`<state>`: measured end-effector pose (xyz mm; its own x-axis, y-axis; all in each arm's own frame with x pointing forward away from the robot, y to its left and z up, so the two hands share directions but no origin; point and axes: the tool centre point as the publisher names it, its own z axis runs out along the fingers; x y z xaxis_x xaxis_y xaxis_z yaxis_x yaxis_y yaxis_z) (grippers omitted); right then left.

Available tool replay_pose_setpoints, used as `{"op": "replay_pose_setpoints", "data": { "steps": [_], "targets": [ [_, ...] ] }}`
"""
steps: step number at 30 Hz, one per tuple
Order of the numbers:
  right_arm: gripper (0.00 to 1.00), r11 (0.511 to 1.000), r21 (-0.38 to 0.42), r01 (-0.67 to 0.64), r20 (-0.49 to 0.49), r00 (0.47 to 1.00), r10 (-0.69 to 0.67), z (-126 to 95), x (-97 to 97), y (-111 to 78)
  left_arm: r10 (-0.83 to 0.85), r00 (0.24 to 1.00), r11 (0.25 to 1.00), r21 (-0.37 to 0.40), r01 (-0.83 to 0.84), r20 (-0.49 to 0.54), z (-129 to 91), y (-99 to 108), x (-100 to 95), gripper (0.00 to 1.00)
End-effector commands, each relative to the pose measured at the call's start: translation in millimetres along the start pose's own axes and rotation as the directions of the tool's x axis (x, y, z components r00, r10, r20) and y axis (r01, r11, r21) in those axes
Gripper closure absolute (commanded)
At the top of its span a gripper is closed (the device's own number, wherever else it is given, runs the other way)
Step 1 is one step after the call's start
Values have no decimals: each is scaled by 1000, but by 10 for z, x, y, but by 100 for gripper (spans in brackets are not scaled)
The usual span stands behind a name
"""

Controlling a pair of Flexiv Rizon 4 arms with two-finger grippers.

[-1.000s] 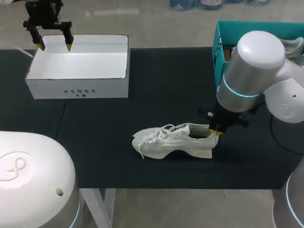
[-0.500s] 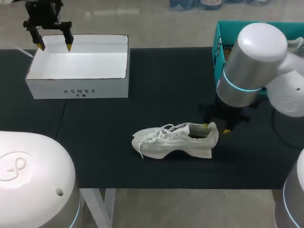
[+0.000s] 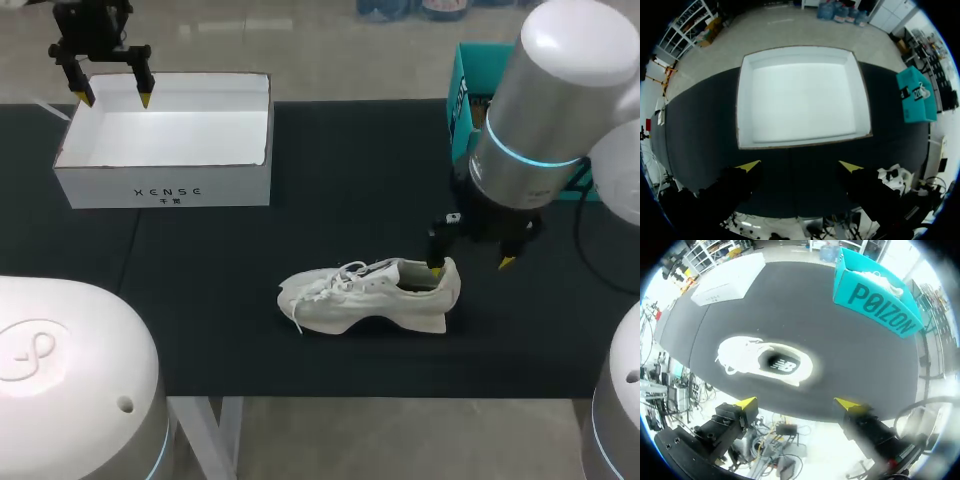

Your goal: Take the shoe out of the shoebox, open the shoe tongue, remove and reinsert the insole, then place the shoe into the shoebox

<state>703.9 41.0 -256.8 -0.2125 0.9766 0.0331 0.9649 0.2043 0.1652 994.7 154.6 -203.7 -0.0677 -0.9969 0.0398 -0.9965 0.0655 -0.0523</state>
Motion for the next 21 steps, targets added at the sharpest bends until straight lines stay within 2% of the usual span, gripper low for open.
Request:
{"op": "replay_pose_setpoints", "data": {
  "steps": [1,11,12,13,14,15,16,17,18,21],
  "targets": [
    [0,689,-19,724,-41,688,-725,-53,-80,-72,0,1000,1000,1,0,2,-3,11,1,0],
    [0,689,-19,724,-41,688,-725,-53,-80,-72,0,1000,1000,1,0,2,-3,11,1,0],
    [0,602,-74,795,-24,602,-798,-49,-90,-107,0,1000,1000,1,0,2,-3,11,1,0],
    [0,543,-191,817,9,555,-832,-90,-149,-171,0,1000,1000,1,0,2,-3,11,1,0],
    [0,386,-292,875,-25,397,-917,-91,-192,-230,0,1000,1000,1,0,2,-3,11,1,0],
    [0,231,-342,911,23,254,-967,-112,-215,-305,0,1000,1000,1,0,2,-3,11,1,0],
    [0,39,-401,915,79,77,-994,-142,-262,-430,0,1000,1000,1,0,2,-3,11,1,0],
    [0,-121,-396,910,141,-70,-987,-162,-305,-550,0,1000,1000,1,0,2,-3,11,1,0],
    [0,-176,-376,910,158,-124,-980,-153,-385,-627,0,1000,1000,1,0,2,-3,11,1,0],
    [0,-176,-376,910,158,-124,-980,-153,-385,-627,0,1000,1000,1,0,2,-3,11,1,0]
  ]
}}
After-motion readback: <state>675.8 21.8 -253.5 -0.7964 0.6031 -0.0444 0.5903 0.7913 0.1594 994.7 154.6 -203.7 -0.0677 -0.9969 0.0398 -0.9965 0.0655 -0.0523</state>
